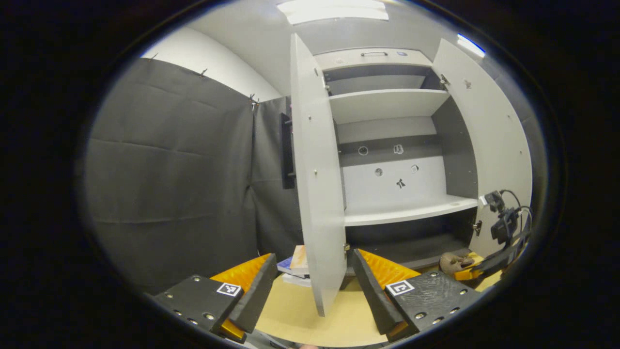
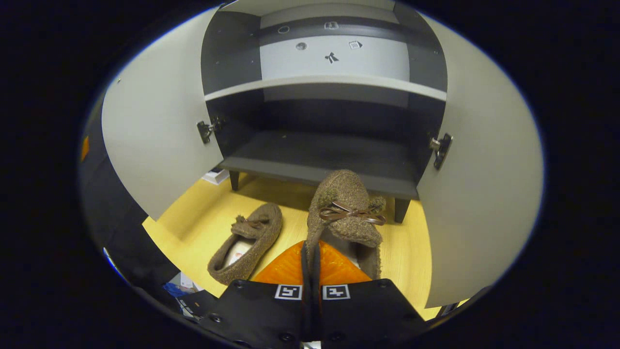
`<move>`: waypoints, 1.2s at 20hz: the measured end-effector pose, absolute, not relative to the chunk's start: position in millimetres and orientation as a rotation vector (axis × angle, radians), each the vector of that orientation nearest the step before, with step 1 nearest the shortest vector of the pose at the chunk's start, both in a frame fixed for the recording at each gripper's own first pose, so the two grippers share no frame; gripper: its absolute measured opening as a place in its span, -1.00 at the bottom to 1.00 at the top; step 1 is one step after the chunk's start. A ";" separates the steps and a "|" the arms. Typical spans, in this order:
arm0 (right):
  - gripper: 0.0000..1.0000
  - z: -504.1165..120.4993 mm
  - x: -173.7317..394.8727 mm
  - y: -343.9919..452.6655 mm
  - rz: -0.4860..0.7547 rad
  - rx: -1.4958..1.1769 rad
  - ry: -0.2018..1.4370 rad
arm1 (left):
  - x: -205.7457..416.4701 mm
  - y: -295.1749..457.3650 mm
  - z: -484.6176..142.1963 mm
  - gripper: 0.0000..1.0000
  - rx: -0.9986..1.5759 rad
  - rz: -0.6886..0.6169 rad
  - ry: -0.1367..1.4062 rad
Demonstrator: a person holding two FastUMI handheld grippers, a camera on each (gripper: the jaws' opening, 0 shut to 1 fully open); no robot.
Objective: Grab one shoe with the right hand and put it into the shoe cabinet, grab the other shoe with the left hand and put it into the shoe cabinet; then close the right door with the right hand and the left door with the left hand.
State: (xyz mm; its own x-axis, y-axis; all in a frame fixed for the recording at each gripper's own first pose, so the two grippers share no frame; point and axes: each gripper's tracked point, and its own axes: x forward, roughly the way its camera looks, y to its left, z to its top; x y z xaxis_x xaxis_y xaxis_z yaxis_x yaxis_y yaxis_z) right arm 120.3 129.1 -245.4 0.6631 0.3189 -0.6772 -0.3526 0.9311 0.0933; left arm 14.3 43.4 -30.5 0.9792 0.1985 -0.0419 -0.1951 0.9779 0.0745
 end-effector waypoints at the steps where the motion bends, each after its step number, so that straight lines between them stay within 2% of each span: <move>1: -0.97 -235.0 122.1 129.4 0.382 -0.040 0.740 | 15.9 39.7 -29.9 0.96 0.069 0.190 0.047; 2: -0.97 -224.3 124.0 129.4 0.384 -0.032 0.725 | 17.6 36.1 -29.4 0.83 0.069 0.182 0.044; 8: -0.97 -154.8 135.7 131.5 0.420 0.000 0.602 | 33.5 11.1 -30.4 0.83 0.070 0.109 0.033; 9: -0.97 -142.5 139.5 130.8 0.422 0.001 0.578 | 35.9 7.3 -28.9 0.89 0.072 0.098 0.028; 11: -0.98 -117.3 148.9 130.7 0.424 0.002 0.529 | 41.7 1.5 -27.8 0.83 0.069 0.077 0.021; 12: -0.97 -105.9 154.3 131.1 0.424 -0.001 0.506 | 44.9 -2.2 -28.1 0.96 0.065 0.067 0.018; 13: -0.97 -95.4 160.0 130.6 0.424 -0.006 0.483 | 47.4 -5.5 -27.4 0.83 0.061 0.057 0.016; 16: -1.00 -70.7 179.4 131.6 0.416 -0.021 0.428 | 55.3 -13.2 -30.3 0.83 0.054 0.025 0.014; 17: -0.97 -63.3 187.9 131.1 0.412 -0.020 0.413 | 58.1 -16.1 -30.6 0.96 0.052 0.015 0.013; 18: -1.00 -56.3 195.0 130.8 0.405 -0.018 0.400 | 59.8 -18.5 -32.9 0.83 0.047 0.004 0.013; 24: -0.98 -23.0 246.0 128.4 0.360 -0.031 0.338 | 74.6 -30.5 -40.9 0.83 0.014 -0.048 0.023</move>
State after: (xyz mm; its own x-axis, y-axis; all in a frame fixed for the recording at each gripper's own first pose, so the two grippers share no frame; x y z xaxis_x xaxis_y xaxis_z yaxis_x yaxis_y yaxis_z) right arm 246.0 128.4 -23.0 0.8804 0.3408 -0.3298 -0.3510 0.9359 0.0299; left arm 74.6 -30.5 -40.9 0.9986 -0.0482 -0.0231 0.0485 0.9987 0.0133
